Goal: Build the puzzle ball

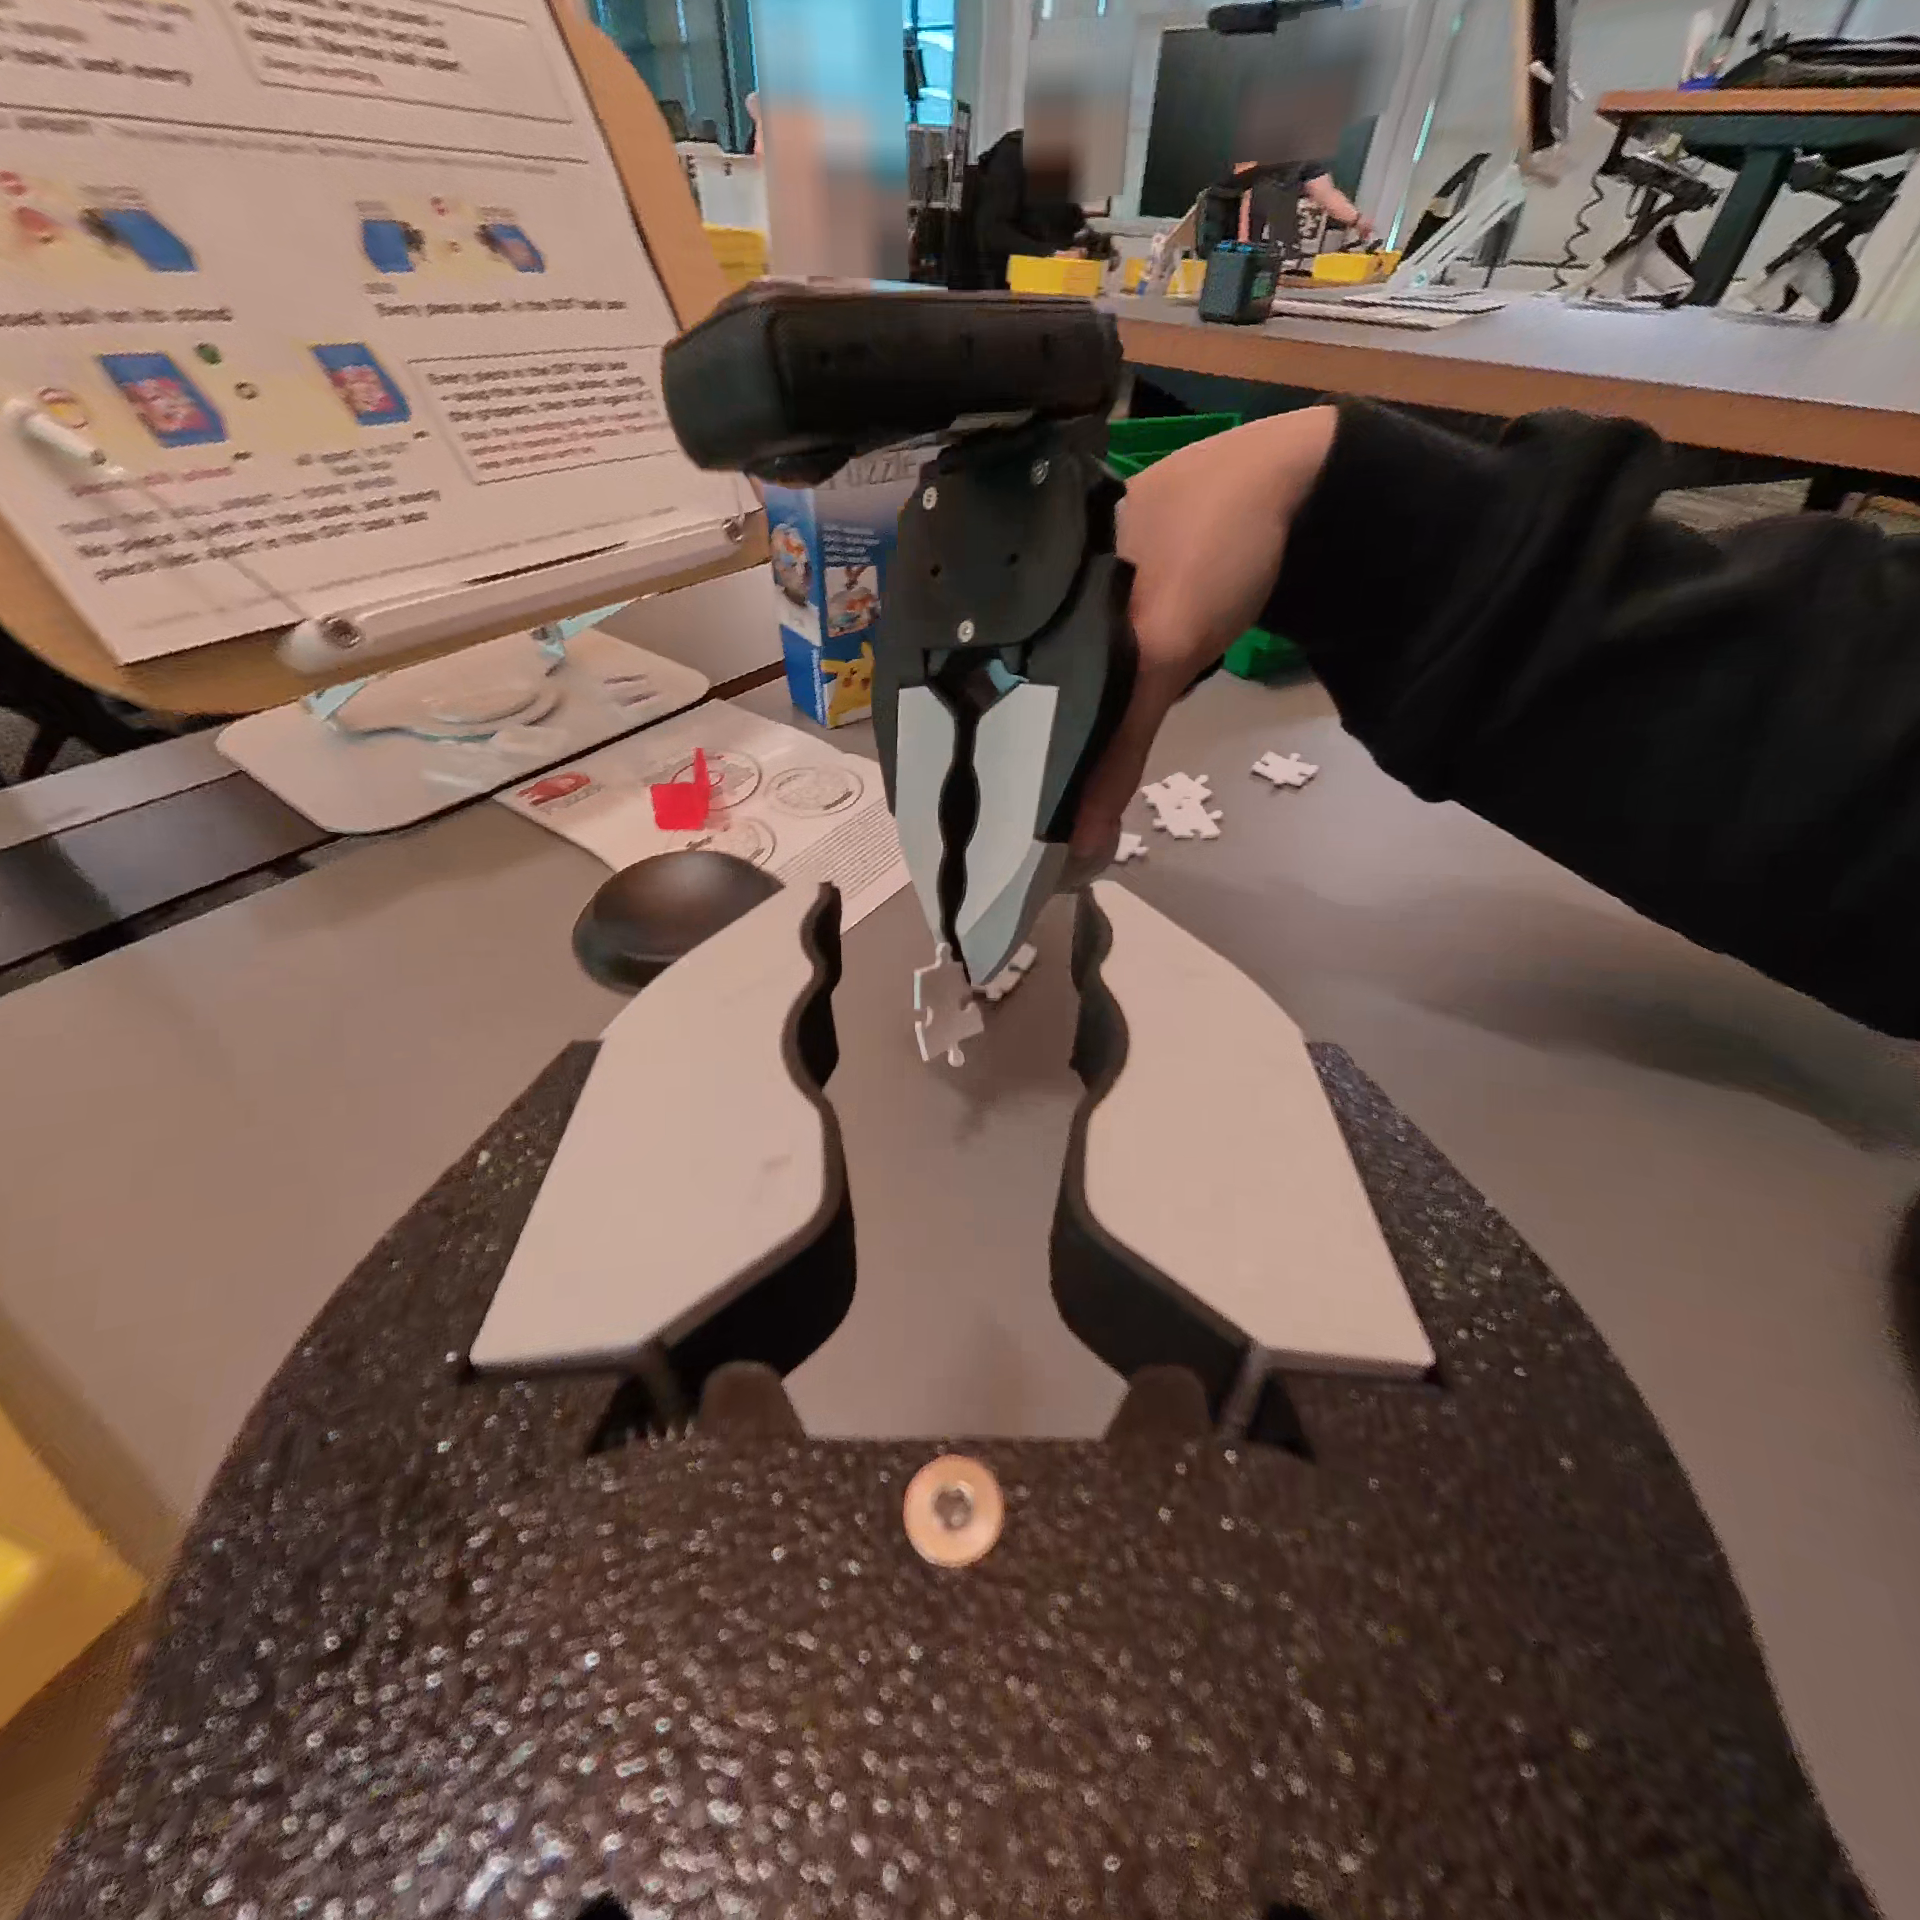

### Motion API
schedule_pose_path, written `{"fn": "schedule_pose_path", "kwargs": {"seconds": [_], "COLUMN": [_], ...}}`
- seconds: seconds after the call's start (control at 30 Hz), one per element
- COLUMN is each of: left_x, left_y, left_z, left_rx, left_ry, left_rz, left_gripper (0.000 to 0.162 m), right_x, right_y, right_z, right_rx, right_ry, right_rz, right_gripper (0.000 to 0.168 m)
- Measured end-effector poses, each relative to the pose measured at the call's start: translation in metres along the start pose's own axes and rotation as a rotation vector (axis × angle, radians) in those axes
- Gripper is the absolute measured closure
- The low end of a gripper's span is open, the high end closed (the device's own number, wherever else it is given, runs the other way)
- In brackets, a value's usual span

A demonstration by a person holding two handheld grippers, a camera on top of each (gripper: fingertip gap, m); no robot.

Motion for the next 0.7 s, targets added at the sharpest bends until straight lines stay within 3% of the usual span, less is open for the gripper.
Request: {"fn": "schedule_pose_path", "kwargs": {"seconds": [0.23,0.7], "left_x": [-0.017,-0.019], "left_y": [-0.034,-0.058], "left_z": [0.021,0.05], "left_rx": [0.086,0.189], "left_ry": [0.011,-0.044], "left_rz": [0.084,0.068], "left_gripper": [0.12,0.121], "right_x": [0.009,0.014], "right_y": [0.019,0.025], "right_z": [-0.022,-0.036], "right_rx": [-0.104,-0.278], "right_ry": [0.006,-0.073], "right_rz": [0.113,0.084], "right_gripper": [0.166,0.151]}}
Point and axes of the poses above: each gripper's, where its closed fingertips meet, y out along the fingers, x out of its top, z = x × y across the jaws, the point moved 7 cm from there along -y, back along the fingers, and after that the axes turned 7 degrees about x, right-handed, at the moved point
